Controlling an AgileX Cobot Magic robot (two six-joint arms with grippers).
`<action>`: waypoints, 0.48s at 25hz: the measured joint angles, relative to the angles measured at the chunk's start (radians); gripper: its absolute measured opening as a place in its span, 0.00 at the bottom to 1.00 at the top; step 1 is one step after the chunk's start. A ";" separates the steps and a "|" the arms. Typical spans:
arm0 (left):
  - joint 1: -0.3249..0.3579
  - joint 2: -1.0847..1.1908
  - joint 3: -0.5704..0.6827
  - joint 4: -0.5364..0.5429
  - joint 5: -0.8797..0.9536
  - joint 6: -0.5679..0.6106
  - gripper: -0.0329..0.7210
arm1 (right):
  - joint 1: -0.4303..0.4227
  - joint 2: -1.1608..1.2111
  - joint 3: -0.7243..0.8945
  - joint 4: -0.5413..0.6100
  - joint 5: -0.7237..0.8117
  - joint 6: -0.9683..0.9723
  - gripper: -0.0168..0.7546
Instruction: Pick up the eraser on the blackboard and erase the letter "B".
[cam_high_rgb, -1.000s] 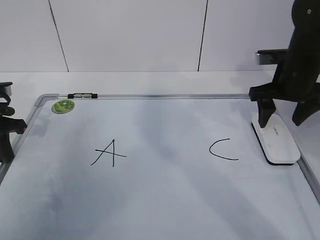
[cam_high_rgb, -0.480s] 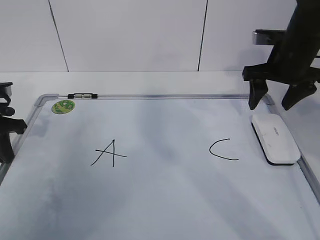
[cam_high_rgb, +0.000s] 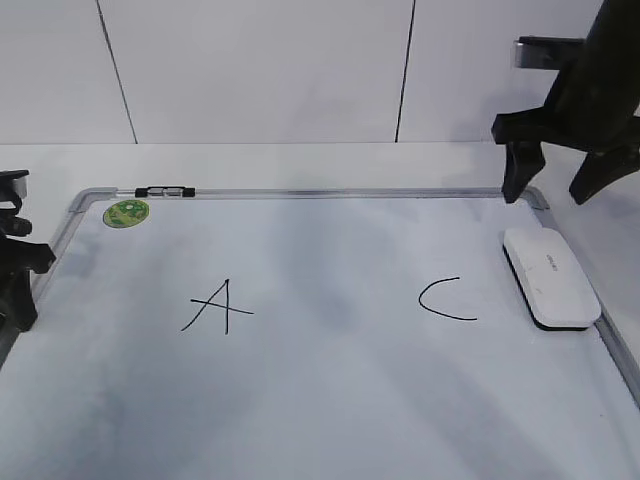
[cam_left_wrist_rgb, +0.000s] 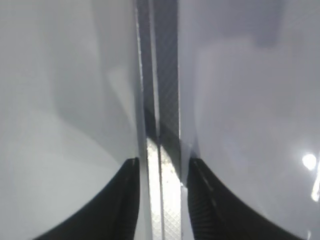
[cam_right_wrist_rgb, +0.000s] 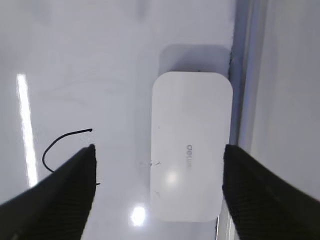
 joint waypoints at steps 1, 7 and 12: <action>0.000 -0.002 0.000 0.000 0.001 0.000 0.37 | 0.000 -0.008 0.000 0.000 0.000 -0.002 0.78; 0.000 -0.067 -0.044 0.027 0.093 -0.004 0.38 | 0.000 -0.074 0.000 0.002 0.002 -0.006 0.78; 0.000 -0.126 -0.080 0.062 0.239 -0.006 0.38 | 0.000 -0.178 0.026 0.023 0.004 -0.007 0.78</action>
